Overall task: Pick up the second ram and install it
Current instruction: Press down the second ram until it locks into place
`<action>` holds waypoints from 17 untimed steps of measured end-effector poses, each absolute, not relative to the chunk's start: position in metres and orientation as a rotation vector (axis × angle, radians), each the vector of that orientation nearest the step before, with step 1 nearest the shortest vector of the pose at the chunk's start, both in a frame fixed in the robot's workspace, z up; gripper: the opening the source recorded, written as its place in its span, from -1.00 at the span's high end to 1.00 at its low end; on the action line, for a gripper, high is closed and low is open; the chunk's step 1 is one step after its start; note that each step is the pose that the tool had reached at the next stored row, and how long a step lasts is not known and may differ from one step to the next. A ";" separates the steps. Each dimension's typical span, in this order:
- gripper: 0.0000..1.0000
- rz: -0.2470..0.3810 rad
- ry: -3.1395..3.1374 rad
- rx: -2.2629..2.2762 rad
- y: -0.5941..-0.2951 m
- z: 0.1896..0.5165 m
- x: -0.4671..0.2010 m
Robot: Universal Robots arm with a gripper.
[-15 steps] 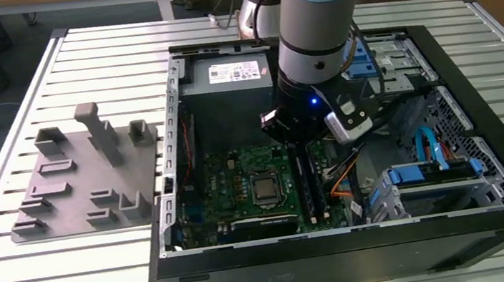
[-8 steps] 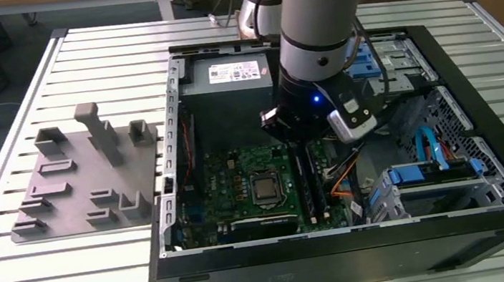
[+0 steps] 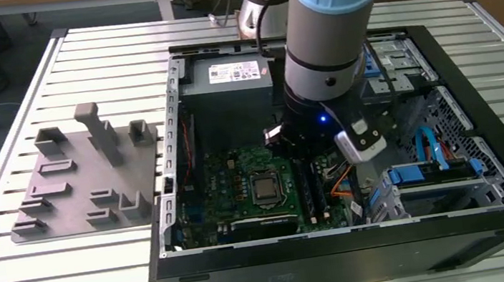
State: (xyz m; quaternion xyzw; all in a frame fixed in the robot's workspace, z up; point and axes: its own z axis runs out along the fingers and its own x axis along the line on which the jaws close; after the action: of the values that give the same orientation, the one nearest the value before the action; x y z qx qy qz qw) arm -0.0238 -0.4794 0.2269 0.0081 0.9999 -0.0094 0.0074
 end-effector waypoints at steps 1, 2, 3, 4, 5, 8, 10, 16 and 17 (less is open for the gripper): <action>0.79 -0.031 3.127 0.025 -0.483 0.227 -0.024; 0.79 -0.033 3.127 0.025 -0.487 0.226 -0.024; 0.79 -0.036 3.127 0.025 -0.490 0.226 -0.024; 0.79 -0.039 3.127 0.025 -0.494 0.225 -0.024; 0.79 -0.041 3.127 0.025 -0.497 0.225 -0.024; 0.79 -0.043 3.127 0.025 -0.502 0.223 -0.024; 0.79 -0.043 3.127 0.025 -0.502 0.221 -0.024; 0.79 -0.045 3.128 0.025 -0.503 0.216 -0.024; 0.79 -0.045 3.128 0.025 -0.503 0.216 -0.024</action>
State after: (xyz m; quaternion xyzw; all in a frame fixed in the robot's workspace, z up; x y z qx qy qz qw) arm -0.0238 -0.5031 0.2159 0.0080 0.9998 -0.0144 0.0065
